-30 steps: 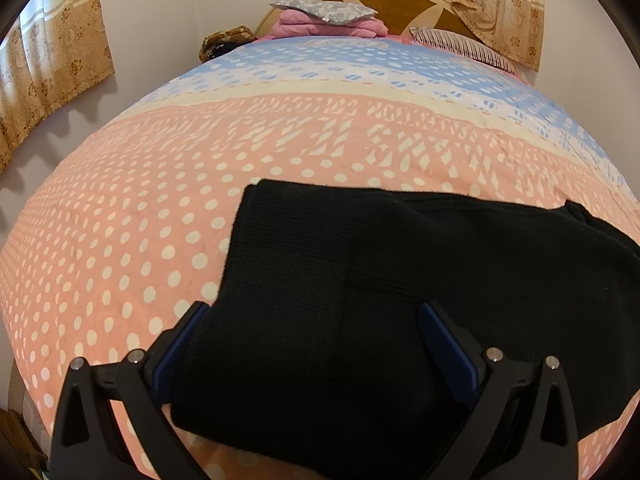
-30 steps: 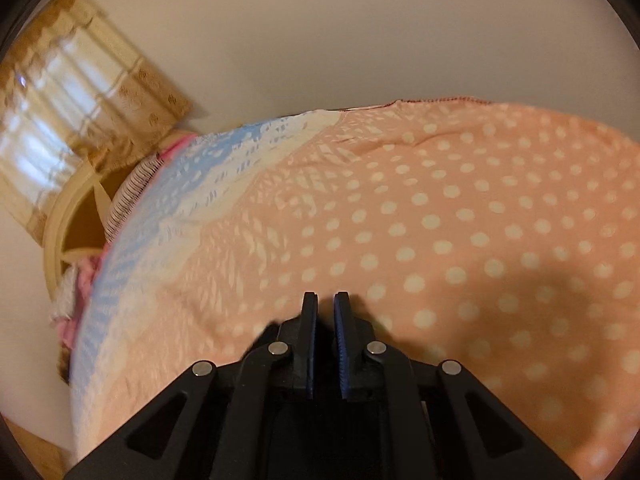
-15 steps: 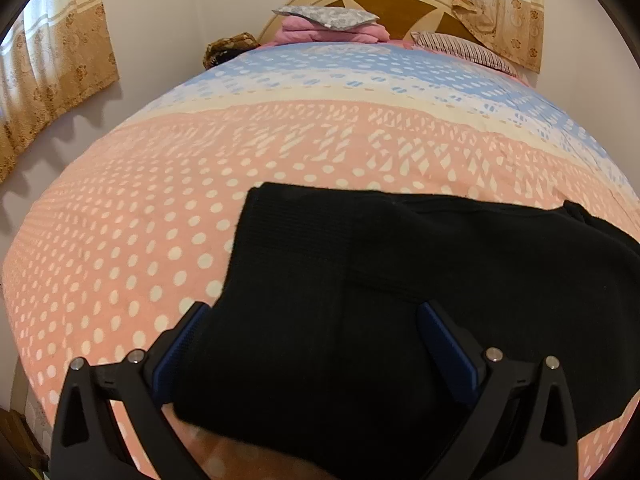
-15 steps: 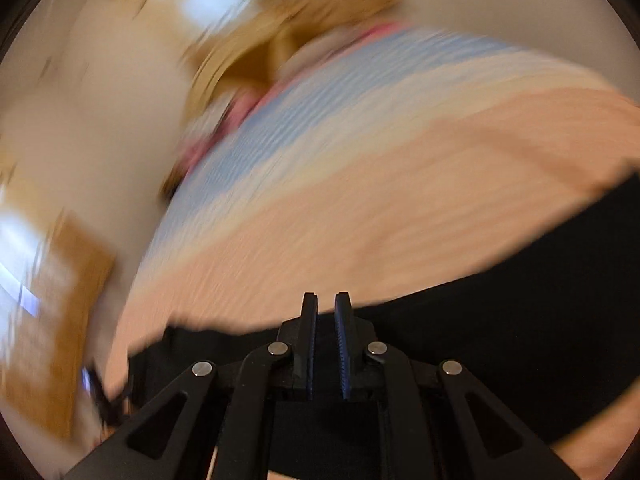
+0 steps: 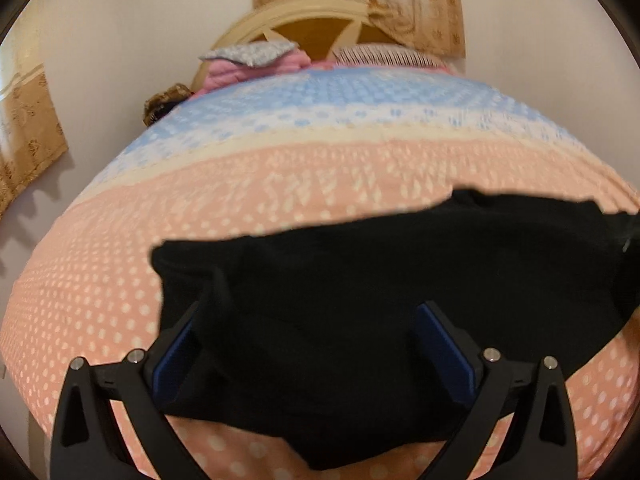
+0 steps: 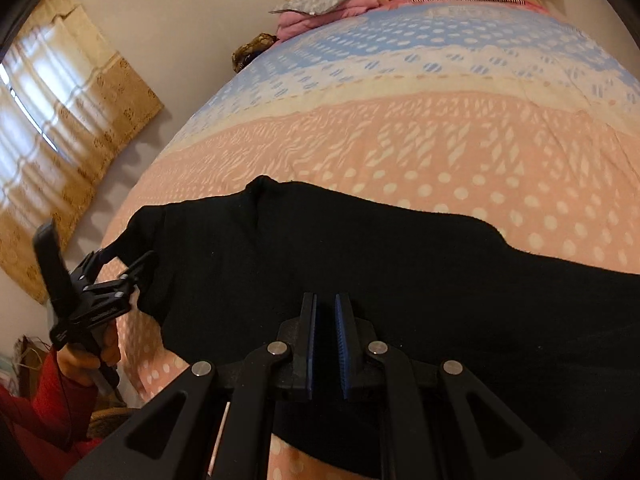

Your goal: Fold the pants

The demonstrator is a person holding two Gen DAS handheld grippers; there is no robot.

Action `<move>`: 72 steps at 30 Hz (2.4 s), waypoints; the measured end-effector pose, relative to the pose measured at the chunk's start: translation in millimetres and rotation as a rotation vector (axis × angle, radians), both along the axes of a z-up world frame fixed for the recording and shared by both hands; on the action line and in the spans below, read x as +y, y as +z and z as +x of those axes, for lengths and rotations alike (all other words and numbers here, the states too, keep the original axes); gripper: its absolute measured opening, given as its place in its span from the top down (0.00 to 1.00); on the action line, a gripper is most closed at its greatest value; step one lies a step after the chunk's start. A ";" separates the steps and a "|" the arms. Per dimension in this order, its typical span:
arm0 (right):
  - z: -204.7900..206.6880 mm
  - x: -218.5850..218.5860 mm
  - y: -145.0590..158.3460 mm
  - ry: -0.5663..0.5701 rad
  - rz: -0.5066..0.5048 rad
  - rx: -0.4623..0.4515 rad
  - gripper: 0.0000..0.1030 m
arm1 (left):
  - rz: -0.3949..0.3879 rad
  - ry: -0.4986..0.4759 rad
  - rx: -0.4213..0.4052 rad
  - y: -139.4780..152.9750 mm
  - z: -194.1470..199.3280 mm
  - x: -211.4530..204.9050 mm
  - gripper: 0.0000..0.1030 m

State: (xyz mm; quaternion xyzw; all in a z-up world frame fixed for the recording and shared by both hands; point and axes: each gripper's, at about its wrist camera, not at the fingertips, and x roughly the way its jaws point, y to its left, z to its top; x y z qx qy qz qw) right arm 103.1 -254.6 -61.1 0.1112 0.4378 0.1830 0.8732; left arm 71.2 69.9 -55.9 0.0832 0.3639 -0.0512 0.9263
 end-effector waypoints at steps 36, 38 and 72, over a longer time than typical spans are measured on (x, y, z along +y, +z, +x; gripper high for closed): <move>171.8 116.3 5.4 0.247 0.098 0.103 0.90 | -0.060 0.039 0.060 -12.5 21.6 32.8 0.00; 185.1 121.0 -14.2 0.243 0.057 0.138 0.92 | -0.083 0.043 0.068 -14.2 23.2 38.4 0.00; 10.0 -2.1 19.9 0.161 -0.240 -0.007 0.89 | -0.019 0.080 0.074 -16.1 37.4 43.8 0.00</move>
